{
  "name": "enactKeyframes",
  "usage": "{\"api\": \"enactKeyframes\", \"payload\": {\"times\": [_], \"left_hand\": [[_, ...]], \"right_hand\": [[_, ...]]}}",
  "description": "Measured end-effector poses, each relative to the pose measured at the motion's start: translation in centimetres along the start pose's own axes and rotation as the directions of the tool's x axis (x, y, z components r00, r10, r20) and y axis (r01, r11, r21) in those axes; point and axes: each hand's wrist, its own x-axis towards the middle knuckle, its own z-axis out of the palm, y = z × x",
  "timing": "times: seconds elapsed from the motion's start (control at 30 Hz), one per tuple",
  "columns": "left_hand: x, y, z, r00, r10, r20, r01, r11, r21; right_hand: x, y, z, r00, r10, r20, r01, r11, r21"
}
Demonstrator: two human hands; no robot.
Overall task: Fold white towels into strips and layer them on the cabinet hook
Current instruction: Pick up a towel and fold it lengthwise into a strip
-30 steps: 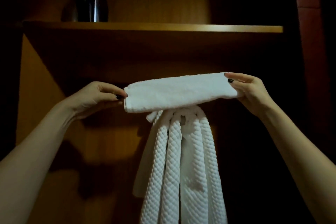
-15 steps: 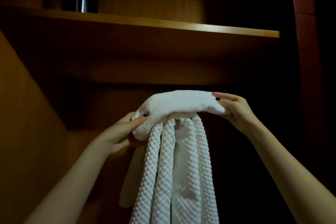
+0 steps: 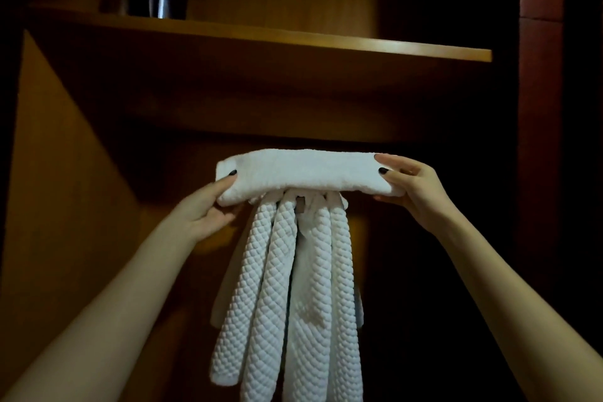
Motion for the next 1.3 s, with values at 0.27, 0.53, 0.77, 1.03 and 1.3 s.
{"api": "enactKeyframes", "payload": {"times": [0.27, 0.53, 0.77, 1.03, 1.3], "left_hand": [[1.7, 4.5, -0.4, 0.987, 0.121, -0.104, -0.125, 0.991, -0.04], [7.2, 5.7, -1.3, 0.951, 0.24, -0.195, -0.26, 0.962, -0.087], [11.3, 2.1, -4.8, 0.921, 0.389, -0.002, -0.387, 0.918, 0.082], [12.6, -1.8, -7.5, 0.968, 0.174, 0.18, -0.207, 0.961, 0.185], [14.7, 0.6, -4.6, 0.952, 0.287, 0.103, -0.3, 0.943, 0.142]], "right_hand": [[2.3, -1.2, 0.1, 0.999, -0.049, 0.01, 0.049, 0.999, 0.003], [7.6, -0.2, 1.8, 0.998, -0.062, 0.011, 0.062, 0.998, 0.026], [10.9, 5.3, 3.1, 0.99, 0.138, 0.016, -0.139, 0.976, 0.167], [10.6, 9.8, 2.2, 0.934, 0.302, 0.193, -0.352, 0.871, 0.342], [13.6, 8.4, 1.3, 0.967, 0.206, 0.15, -0.251, 0.869, 0.425]]}}
